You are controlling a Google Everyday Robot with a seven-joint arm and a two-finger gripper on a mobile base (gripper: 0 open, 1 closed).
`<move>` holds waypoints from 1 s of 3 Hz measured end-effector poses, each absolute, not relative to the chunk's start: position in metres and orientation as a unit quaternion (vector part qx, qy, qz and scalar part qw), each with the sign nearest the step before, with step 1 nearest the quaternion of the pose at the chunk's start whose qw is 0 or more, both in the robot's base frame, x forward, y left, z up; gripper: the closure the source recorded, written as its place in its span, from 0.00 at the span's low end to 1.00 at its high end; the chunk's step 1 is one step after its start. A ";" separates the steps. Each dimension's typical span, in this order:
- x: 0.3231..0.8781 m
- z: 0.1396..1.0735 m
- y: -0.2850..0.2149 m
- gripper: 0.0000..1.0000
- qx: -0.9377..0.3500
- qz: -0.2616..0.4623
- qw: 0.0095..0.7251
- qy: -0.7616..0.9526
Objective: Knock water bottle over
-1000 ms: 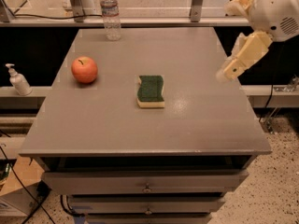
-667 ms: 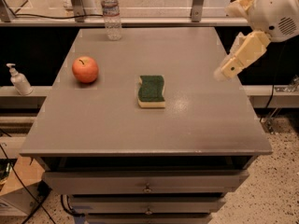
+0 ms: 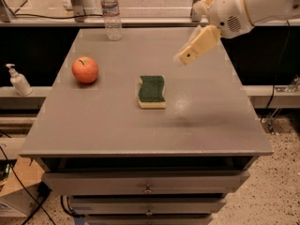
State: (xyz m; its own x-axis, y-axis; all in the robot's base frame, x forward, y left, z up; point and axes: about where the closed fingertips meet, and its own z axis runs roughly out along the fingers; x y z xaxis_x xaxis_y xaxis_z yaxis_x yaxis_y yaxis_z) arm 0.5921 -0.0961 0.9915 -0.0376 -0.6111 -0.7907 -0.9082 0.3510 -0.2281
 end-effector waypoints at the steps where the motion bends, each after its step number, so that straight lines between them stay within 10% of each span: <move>1: 0.632 0.991 -0.065 0.00 -0.526 0.190 0.462 0.688; 3: 0.730 1.013 0.022 0.00 -0.503 0.207 0.528 0.652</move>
Offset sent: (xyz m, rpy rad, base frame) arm 0.1389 0.1080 0.0172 0.2577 -0.1303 -0.0337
